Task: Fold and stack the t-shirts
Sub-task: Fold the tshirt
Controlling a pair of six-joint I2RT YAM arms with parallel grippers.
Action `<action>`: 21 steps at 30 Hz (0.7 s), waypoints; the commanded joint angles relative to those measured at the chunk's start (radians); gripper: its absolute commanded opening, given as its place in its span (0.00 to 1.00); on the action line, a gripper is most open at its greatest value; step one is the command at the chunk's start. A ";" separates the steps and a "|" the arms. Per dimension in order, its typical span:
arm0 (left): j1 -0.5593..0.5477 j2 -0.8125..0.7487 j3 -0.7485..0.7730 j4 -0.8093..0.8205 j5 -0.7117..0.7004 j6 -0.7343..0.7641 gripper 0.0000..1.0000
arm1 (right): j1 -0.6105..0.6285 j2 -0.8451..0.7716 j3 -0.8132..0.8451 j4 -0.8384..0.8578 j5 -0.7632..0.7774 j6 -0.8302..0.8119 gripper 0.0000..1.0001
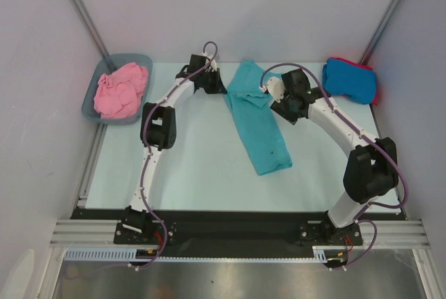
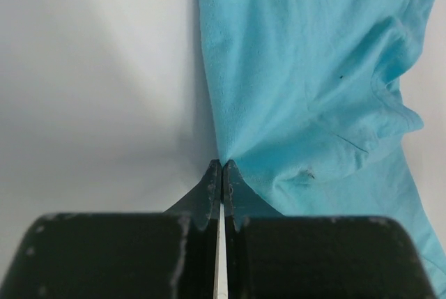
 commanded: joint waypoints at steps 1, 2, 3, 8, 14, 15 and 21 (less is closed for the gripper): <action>-0.005 -0.090 0.011 -0.021 -0.025 0.056 0.00 | 0.007 -0.040 0.039 0.013 -0.009 0.002 0.60; 0.006 -0.092 0.011 -0.023 -0.030 0.060 0.00 | 0.006 -0.041 0.036 0.013 -0.009 0.000 0.60; 0.011 -0.095 0.011 -0.032 -0.039 0.066 0.00 | 0.009 -0.043 0.034 0.013 -0.010 -0.001 0.60; 0.029 -0.095 0.039 -0.098 -0.083 0.125 0.00 | 0.007 -0.044 0.019 0.002 -0.013 -0.004 0.61; 0.044 -0.104 0.059 -0.156 -0.149 0.172 0.00 | 0.009 -0.060 -0.013 0.007 -0.013 -0.012 0.61; 0.047 -0.107 0.056 -0.161 -0.163 0.172 0.00 | 0.010 -0.061 -0.013 0.008 -0.013 -0.013 0.61; 0.076 -0.121 0.073 -0.175 -0.228 0.208 0.00 | 0.021 -0.066 -0.009 0.012 -0.006 -0.015 0.61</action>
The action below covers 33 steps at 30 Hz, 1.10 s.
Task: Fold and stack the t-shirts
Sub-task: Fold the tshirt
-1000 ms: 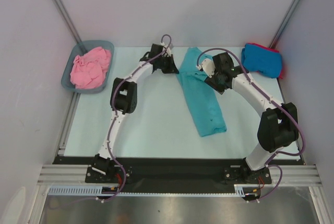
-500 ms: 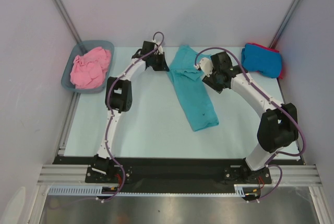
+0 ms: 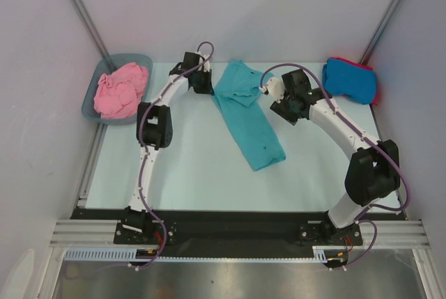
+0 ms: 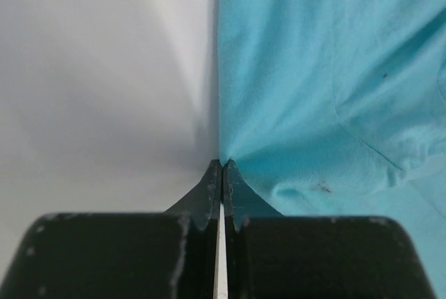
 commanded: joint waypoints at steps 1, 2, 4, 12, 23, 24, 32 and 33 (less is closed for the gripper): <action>0.050 -0.101 0.054 -0.018 -0.086 0.052 0.00 | 0.012 -0.044 0.002 0.012 0.001 -0.013 0.61; 0.054 -0.104 0.054 -0.018 -0.090 0.055 0.00 | 0.012 -0.044 0.000 0.012 0.003 -0.013 0.61; 0.068 -0.107 0.053 -0.026 -0.101 0.064 0.00 | 0.014 -0.042 -0.001 0.012 0.001 -0.013 0.62; 0.097 -0.174 -0.008 -0.037 0.032 0.047 0.97 | 0.037 -0.050 -0.073 0.027 -0.013 -0.072 0.69; 0.114 -0.380 -0.079 -0.072 0.023 0.131 1.00 | 0.150 -0.119 -0.375 0.275 -0.088 -0.417 0.68; 0.120 -0.396 -0.084 -0.073 0.011 0.146 1.00 | 0.159 -0.117 -0.391 0.278 -0.100 -0.451 0.67; 0.169 -0.501 -0.104 -0.132 -0.014 0.220 1.00 | 0.261 -0.061 -0.422 0.280 -0.171 -0.490 0.65; 0.182 -0.516 -0.107 -0.132 -0.017 0.220 1.00 | 0.274 -0.059 -0.423 0.280 -0.172 -0.490 0.64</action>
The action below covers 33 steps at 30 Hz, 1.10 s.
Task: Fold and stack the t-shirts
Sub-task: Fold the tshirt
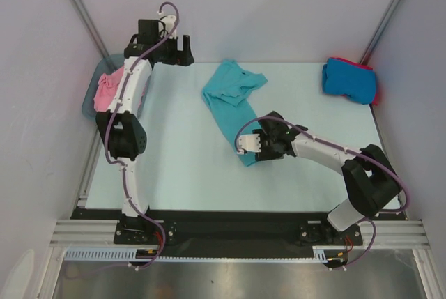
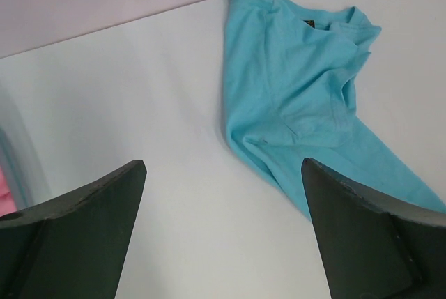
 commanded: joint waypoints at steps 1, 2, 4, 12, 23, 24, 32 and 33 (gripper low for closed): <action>0.048 -0.078 -0.013 -0.034 -0.021 0.049 1.00 | 0.038 0.016 0.003 0.028 -0.072 -0.042 0.64; 0.052 -0.086 -0.014 -0.036 -0.029 0.049 1.00 | 0.049 0.017 0.003 0.014 -0.077 -0.045 0.64; 0.062 -0.104 -0.022 -0.037 -0.040 0.062 1.00 | 0.070 0.023 0.006 -0.003 -0.091 -0.046 0.64; 0.079 -0.140 -0.033 -0.037 -0.083 0.073 1.00 | 0.132 0.045 -0.005 -0.090 -0.120 -0.048 0.64; 0.077 -0.183 -0.031 -0.033 -0.110 0.084 1.00 | 0.121 0.195 -0.037 0.106 -0.082 -0.046 0.58; 0.077 -0.190 -0.031 -0.034 -0.115 0.085 1.00 | 0.116 0.201 -0.040 0.111 -0.082 -0.056 0.58; 0.077 -0.190 -0.033 -0.030 -0.159 0.099 1.00 | 0.105 0.264 0.049 0.034 -0.095 -0.063 0.03; 0.079 -0.186 -0.036 -0.030 -0.161 0.102 1.00 | 0.109 0.260 0.067 0.020 -0.105 -0.059 0.00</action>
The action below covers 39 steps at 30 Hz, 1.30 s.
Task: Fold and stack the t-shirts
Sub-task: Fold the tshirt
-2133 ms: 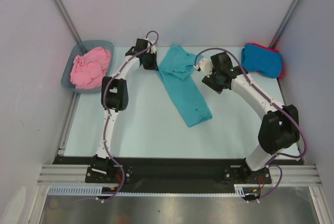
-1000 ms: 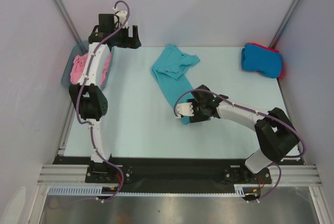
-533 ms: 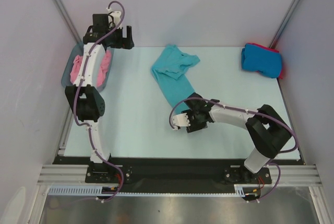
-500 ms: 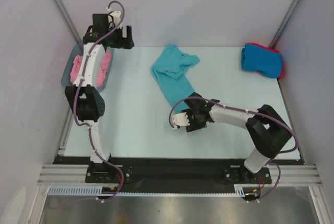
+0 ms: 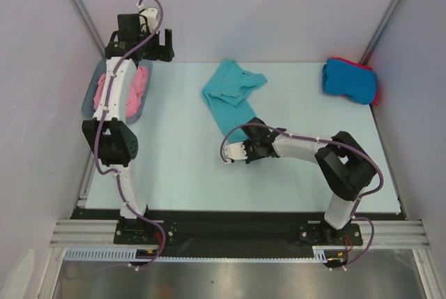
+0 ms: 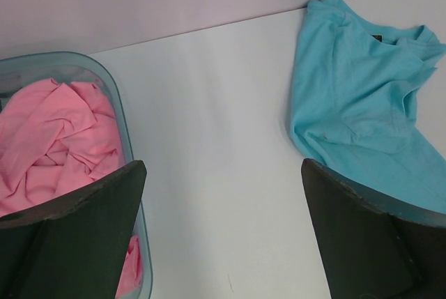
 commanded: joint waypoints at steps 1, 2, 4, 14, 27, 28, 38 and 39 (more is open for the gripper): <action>0.002 -0.048 0.002 0.008 -0.030 0.030 1.00 | 0.007 0.049 0.025 -0.136 -0.058 0.015 0.00; 0.002 -0.046 0.002 0.010 -0.029 0.035 1.00 | 0.013 0.046 0.045 -0.163 -0.067 0.029 0.00; 0.003 -0.035 0.003 0.010 -0.033 0.039 1.00 | 0.033 0.052 0.149 -0.324 -0.105 0.053 0.00; 0.003 0.018 0.052 0.017 -0.041 0.049 1.00 | 0.065 0.159 0.621 -0.869 -0.294 0.185 0.00; 0.003 0.037 0.104 0.034 -0.047 0.053 1.00 | 0.154 0.281 0.992 -1.191 -0.405 0.259 0.00; 0.003 0.040 0.107 0.034 -0.047 0.055 1.00 | 0.160 0.282 1.010 -1.192 -0.399 0.259 0.00; 0.010 0.034 0.117 0.039 -0.041 0.047 1.00 | 0.225 0.250 1.046 -1.191 -0.457 0.380 0.00; 0.010 0.031 0.117 0.040 -0.038 0.046 1.00 | 0.239 0.244 1.033 -1.188 -0.466 0.389 0.00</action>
